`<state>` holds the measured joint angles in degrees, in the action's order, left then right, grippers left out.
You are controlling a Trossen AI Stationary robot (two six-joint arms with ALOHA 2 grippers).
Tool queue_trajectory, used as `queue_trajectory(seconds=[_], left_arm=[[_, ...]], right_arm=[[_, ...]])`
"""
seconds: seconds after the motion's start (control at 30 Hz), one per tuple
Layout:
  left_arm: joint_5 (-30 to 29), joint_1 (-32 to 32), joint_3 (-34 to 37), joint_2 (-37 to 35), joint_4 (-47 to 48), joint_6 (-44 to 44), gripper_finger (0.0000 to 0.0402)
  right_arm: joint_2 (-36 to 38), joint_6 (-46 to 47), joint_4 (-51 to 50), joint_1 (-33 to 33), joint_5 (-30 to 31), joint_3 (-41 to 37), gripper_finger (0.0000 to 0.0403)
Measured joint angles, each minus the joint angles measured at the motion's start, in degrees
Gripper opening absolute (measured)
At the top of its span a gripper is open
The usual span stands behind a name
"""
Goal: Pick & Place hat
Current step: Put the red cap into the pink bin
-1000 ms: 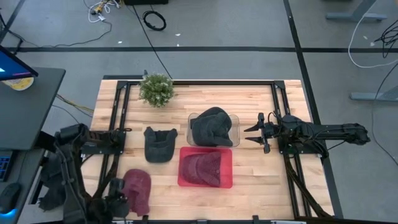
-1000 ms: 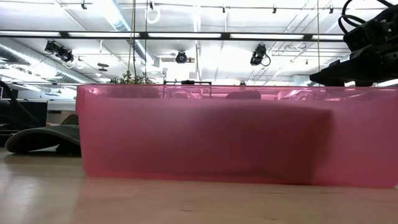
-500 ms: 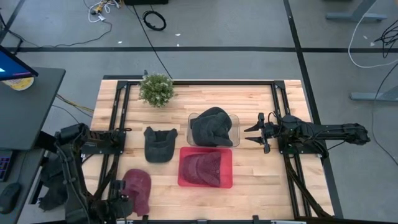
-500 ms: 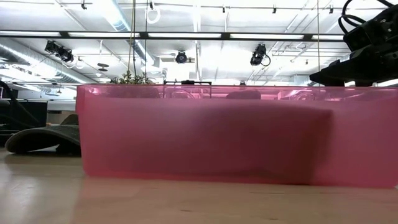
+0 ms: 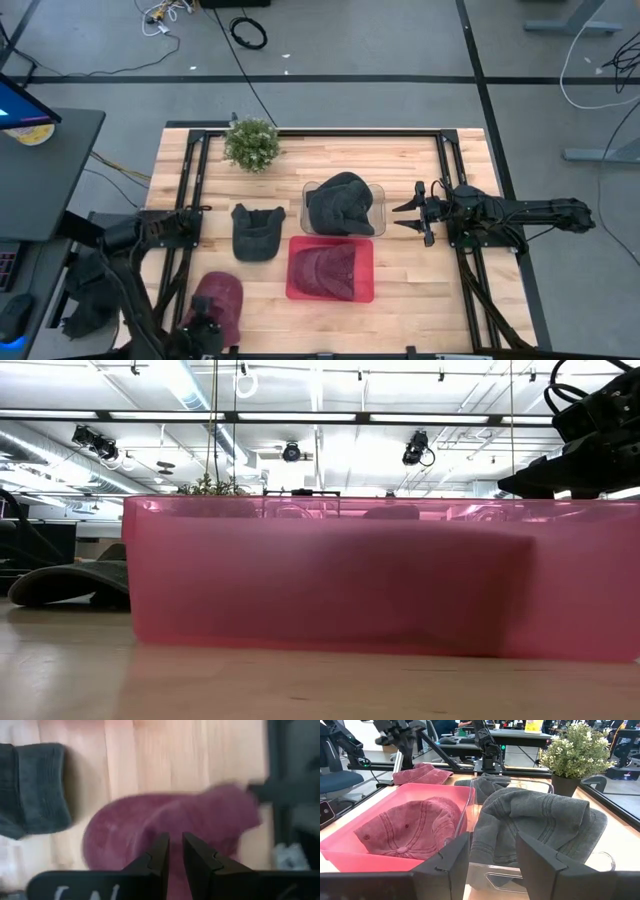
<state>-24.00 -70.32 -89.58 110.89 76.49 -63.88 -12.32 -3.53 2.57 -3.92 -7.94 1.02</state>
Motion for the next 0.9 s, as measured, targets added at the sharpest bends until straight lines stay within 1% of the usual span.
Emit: queue_trajectory(seconds=[0.07, 0.23, 0.33, 0.43, 0.53, 0.7, 0.8, 0.9], left_arm=[[2.2, 0.6, 0.0, 1.1, 1.0, 2.1, 0.0055], [3.2, 2.0, 0.0, 1.6, 3.1, -2.9, 0.0055], [3.5, 2.1, 0.0, 1.6, 3.1, -2.9, 0.0061], [3.7, 1.8, 0.0, 1.6, 3.6, -3.4, 0.0084], [3.8, 1.1, 0.0, 1.6, 5.3, -5.5, 0.0119], [3.9, -1.1, 0.0, 1.6, 5.6, -8.4, 0.0173], [3.8, -2.3, 0.0, 1.6, 5.6, -10.5, 0.0191], [3.3, -3.3, 0.1, 1.6, 6.1, -10.9, 0.0198]], right_arm=[[0.0, 0.0, 0.0, 0.0, 0.0, 0.0, 0.0165], [0.0, 0.0, 0.0, 0.0, 0.0, 0.0, 0.0165], [0.0, 0.0, 0.0, 0.0, 0.0, 0.0, 0.0165], [0.0, 0.0, 0.0, 0.0, 0.0, 0.0, 0.0165], [0.0, 0.0, 0.0, 0.0, 0.0, 0.0, 0.0165], [0.0, 0.0, 0.0, 0.0, 0.0, 0.0, 0.0165], [0.0, 0.0, 0.0, 0.0, 0.0, 0.0, 0.0165], [0.0, 0.0, 0.0, 0.0, 0.0, 0.0, 0.0165]])
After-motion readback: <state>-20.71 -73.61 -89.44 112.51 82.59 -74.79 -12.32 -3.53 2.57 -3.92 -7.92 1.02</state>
